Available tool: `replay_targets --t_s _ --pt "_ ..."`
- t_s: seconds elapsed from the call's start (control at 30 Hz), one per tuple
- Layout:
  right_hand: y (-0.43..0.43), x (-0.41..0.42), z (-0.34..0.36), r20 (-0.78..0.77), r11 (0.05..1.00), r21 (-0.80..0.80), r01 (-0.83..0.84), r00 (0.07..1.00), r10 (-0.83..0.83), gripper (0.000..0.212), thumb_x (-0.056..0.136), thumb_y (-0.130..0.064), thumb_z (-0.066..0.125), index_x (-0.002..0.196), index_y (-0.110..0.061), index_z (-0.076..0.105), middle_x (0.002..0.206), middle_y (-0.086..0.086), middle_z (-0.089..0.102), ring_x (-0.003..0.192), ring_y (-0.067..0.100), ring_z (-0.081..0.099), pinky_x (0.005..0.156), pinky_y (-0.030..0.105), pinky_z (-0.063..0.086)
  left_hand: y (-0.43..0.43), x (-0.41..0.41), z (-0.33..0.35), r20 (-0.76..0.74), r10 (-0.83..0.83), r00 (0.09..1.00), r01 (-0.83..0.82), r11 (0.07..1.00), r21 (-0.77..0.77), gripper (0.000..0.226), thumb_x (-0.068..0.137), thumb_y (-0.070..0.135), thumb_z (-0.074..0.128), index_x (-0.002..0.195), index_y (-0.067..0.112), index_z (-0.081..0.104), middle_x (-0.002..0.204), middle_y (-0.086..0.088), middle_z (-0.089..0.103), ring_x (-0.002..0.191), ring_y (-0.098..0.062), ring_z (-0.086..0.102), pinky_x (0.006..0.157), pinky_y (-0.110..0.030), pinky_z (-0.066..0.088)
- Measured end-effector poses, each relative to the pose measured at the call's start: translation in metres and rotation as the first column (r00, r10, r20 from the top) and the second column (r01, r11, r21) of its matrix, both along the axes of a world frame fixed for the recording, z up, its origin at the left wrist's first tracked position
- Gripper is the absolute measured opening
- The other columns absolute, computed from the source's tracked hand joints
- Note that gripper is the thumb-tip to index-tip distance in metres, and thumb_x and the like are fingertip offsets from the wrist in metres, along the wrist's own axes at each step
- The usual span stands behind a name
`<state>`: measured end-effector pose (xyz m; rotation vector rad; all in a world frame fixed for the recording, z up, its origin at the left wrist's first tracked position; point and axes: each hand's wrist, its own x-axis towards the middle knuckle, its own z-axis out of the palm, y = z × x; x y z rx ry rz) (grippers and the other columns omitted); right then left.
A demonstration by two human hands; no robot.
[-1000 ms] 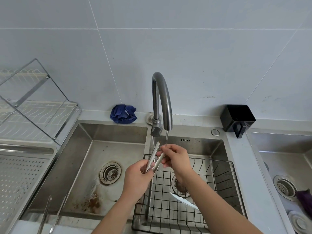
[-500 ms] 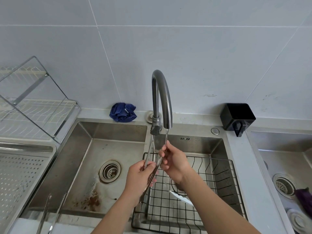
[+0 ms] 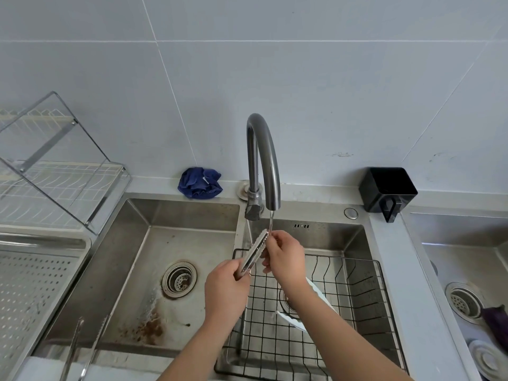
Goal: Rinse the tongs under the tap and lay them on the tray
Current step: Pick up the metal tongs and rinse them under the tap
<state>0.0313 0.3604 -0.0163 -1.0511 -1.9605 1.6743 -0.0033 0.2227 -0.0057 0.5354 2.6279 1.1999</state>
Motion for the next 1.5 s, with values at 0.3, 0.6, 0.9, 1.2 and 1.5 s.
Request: replay_targets --t_s 0.3,0.6,0.9,1.2,1.5 --pt "0.005 0.007 0.002 -0.146 0.966 -0.238 -0.106 0.987 0.072 0.029 0.099 0.004 0.051 0.088 -0.008 0.075 0.074 0.009 0.072 0.055 0.018 0.062 0.054 0.034 0.059 -0.005 -0.008 -0.010 0.151 -0.001 0.989 -0.002 1.000 0.019 0.040 0.087 0.013 0.071 0.054 0.026 0.055 0.051 0.005 0.051 0.049 -0.011 0.044 0.053 -0.026 0.039" --pt "0.011 0.005 0.012 -0.328 0.773 -0.575 -0.270 0.941 0.085 0.038 0.105 -0.040 0.053 0.082 -0.013 0.067 0.067 0.006 0.059 0.052 0.016 0.041 0.048 0.029 0.038 -0.001 -0.007 -0.005 0.662 -0.064 0.746 -0.260 0.888 0.379 0.012 0.094 0.008 0.067 0.093 0.007 0.079 0.083 -0.024 0.075 0.063 -0.028 0.070 0.054 -0.034 0.056" --pt "0.001 0.009 0.015 -0.407 0.708 -0.564 -0.424 0.889 0.208 0.022 0.099 -0.031 0.062 0.094 -0.010 0.069 0.078 0.005 0.065 0.061 0.013 0.051 0.050 0.023 0.044 0.012 -0.019 0.000 0.709 -0.096 0.698 -0.343 0.825 0.449 0.022 0.098 0.018 0.061 0.093 0.002 0.074 0.080 -0.018 0.074 0.060 -0.024 0.066 0.052 -0.030 0.047" --pt "0.014 0.011 0.024 -0.518 0.776 -0.519 -0.359 0.854 0.049 0.004 0.094 -0.005 0.065 0.094 -0.008 0.067 0.086 0.009 0.070 0.075 0.020 0.064 0.073 0.033 0.051 0.032 -0.019 -0.009 0.779 -0.206 0.592 -0.270 0.860 0.433 0.036 0.091 0.038 0.071 0.092 0.001 0.067 0.068 -0.016 0.065 0.053 -0.028 0.061 0.048 -0.031 0.049" --pt "0.008 0.020 0.028 -0.351 0.869 -0.327 -0.371 0.902 0.253 0.012 0.096 -0.012 0.069 0.087 -0.005 0.063 0.086 0.022 0.067 0.077 0.038 0.062 0.062 0.042 0.054 0.043 -0.010 -0.011 0.740 -0.114 0.663 -0.300 0.865 0.403 0.035 0.105 0.027 0.051 0.099 -0.004 0.068 0.059 -0.008 0.055 0.045 -0.017 0.048 0.040 -0.027 0.039"
